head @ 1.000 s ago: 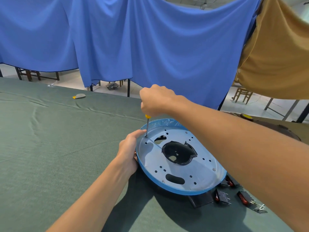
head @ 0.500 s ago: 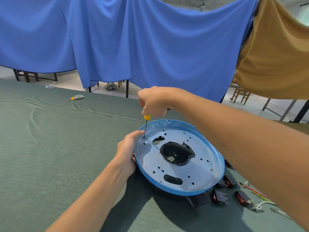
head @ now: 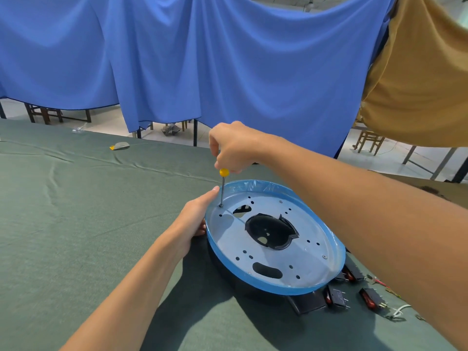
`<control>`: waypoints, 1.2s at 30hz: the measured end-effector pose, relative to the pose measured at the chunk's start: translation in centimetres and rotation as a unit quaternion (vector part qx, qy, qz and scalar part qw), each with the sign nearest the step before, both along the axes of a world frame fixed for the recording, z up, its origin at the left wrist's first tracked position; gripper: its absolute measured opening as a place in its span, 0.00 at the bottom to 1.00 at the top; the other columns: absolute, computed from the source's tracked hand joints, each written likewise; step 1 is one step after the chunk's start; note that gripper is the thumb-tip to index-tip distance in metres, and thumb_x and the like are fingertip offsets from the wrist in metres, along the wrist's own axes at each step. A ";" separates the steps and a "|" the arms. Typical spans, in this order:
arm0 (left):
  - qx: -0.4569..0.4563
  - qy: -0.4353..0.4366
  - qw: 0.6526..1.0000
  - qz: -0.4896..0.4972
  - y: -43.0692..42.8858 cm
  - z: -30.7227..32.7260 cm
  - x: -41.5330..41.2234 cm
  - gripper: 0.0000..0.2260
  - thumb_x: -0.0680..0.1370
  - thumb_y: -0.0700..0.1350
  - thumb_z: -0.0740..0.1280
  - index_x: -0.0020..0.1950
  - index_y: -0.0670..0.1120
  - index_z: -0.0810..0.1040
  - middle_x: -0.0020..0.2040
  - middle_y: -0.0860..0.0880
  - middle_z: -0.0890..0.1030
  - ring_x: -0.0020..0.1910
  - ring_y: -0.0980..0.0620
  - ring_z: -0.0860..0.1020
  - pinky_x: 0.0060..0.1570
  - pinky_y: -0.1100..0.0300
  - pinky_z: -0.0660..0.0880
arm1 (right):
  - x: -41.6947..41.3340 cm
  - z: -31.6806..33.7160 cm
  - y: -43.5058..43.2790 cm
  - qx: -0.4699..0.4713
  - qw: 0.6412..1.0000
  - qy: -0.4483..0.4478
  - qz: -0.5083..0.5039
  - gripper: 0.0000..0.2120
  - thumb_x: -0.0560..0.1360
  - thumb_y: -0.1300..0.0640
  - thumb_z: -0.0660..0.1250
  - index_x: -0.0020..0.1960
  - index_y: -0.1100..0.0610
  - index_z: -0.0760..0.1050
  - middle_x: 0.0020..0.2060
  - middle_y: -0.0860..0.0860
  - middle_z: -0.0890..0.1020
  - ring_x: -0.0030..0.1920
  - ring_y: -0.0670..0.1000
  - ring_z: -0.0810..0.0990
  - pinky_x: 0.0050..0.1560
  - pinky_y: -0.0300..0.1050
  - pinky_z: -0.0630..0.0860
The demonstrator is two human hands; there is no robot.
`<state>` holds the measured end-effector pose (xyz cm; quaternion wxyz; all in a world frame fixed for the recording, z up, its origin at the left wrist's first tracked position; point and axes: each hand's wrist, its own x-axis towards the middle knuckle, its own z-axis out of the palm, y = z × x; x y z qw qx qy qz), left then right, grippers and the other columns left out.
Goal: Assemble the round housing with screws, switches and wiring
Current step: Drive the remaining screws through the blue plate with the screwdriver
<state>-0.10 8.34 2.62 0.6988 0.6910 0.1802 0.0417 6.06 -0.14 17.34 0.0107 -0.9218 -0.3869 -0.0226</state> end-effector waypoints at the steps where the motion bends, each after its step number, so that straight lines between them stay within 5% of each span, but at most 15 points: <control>1: 0.018 0.005 1.000 0.000 0.1 -0.1 0.0 0.23 0.77 0.64 0.60 0.54 0.49 0.84 0.49 0.46 0.86 0.57 0.41 0.80 0.67 0.44 0.70 | 0.2 -0.3 -0.2 0.008 1.000 -0.006 -0.002 0.11 0.72 0.65 0.63 0.54 0.62 0.76 0.36 0.56 0.80 0.34 0.53 0.80 0.34 0.42 0.75; 5: 0.084 0.014 0.996 0.007 0.5 -0.5 0.4 0.22 0.80 0.61 0.59 0.48 0.46 0.84 0.43 0.47 0.86 0.49 0.46 0.83 0.59 0.48 0.73 | 0.3 -1.5 -0.5 0.011 1.000 -0.017 0.014 0.03 0.72 0.66 0.64 0.44 0.59 0.73 0.34 0.55 0.76 0.38 0.56 0.83 0.43 0.53 0.82; 9: 0.158 0.035 0.987 0.017 1.0 -1.1 1.0 0.26 0.79 0.61 0.60 0.47 0.38 0.80 0.46 0.40 0.84 0.50 0.40 0.82 0.58 0.50 0.73 | 0.5 -1.9 -0.5 0.000 0.999 -0.031 0.030 0.07 0.73 0.65 0.65 0.40 0.56 0.69 0.33 0.54 0.74 0.38 0.56 0.82 0.40 0.52 0.80; 11: 0.186 0.026 0.982 0.007 1.2 -1.4 1.1 0.17 0.78 0.60 0.61 0.43 0.46 0.76 0.42 0.43 0.79 0.43 0.44 0.80 0.50 0.52 0.72 | 0.5 -2.3 -0.4 -0.009 0.998 -0.043 0.041 0.09 0.74 0.63 0.65 0.37 0.56 0.68 0.31 0.53 0.75 0.37 0.55 0.82 0.39 0.51 0.81; 16: 0.240 -0.097 0.964 0.067 1.2 -0.8 0.8 0.11 0.77 0.47 0.68 0.59 0.53 0.81 0.53 0.53 0.81 0.55 0.53 0.77 0.56 0.57 0.73 | 0.2 -2.6 0.1 -0.010 0.997 -0.076 0.029 0.12 0.74 0.63 0.63 0.35 0.56 0.64 0.30 0.53 0.72 0.27 0.52 0.74 0.27 0.42 0.68; 22: 0.351 -0.139 0.924 0.053 1.2 0.0 1.2 0.05 0.70 0.51 0.77 0.44 0.54 0.86 0.46 0.58 0.81 0.55 0.55 0.78 0.52 0.54 0.75 | 0.3 -1.6 -0.1 -0.048 0.998 -0.032 -0.032 0.13 0.71 0.68 0.59 0.29 0.57 0.65 0.18 0.52 0.71 0.16 0.49 0.65 0.22 0.34 0.63; 25: 0.423 -0.132 0.894 0.059 1.3 0.8 1.9 0.06 0.68 0.53 0.78 0.41 0.53 0.86 0.45 0.61 0.80 0.49 0.57 0.77 0.41 0.60 0.70 | 0.6 -1.6 0.1 -0.082 0.995 -0.035 -0.033 0.16 0.76 0.63 0.60 0.30 0.58 0.68 0.11 0.49 0.69 0.17 0.49 0.69 0.25 0.36 0.68; 28: 0.469 -0.143 0.870 0.045 1.7 1.0 2.4 0.06 0.69 0.52 0.78 0.41 0.53 0.87 0.46 0.61 0.80 0.53 0.56 0.76 0.47 0.55 0.71 | 0.4 -0.7 0.3 -0.120 0.992 -0.019 0.020 0.13 0.76 0.50 0.68 0.37 0.57 0.74 0.28 0.50 0.81 0.27 0.49 0.79 0.32 0.41 0.76; 30: 0.472 -0.161 0.866 0.040 2.1 0.8 2.4 0.06 0.69 0.52 0.78 0.42 0.52 0.87 0.44 0.63 0.78 0.57 0.57 0.74 0.54 0.52 0.71 | 0.2 -0.1 0.3 -0.157 0.984 -0.052 0.072 0.08 0.70 0.50 0.75 0.41 0.52 0.77 0.35 0.49 0.78 0.35 0.51 0.80 0.36 0.44 0.78; 36: 0.462 -0.184 0.868 0.006 2.4 0.6 2.6 0.05 0.72 0.49 0.76 0.44 0.50 0.87 0.44 0.65 0.73 0.59 0.58 0.70 0.59 0.51 0.68 | 0.5 0.1 1.3 -0.225 0.969 -0.062 0.085 0.05 0.69 0.53 0.75 0.41 0.53 0.82 0.28 0.44 0.81 0.34 0.44 0.79 0.28 0.37 0.68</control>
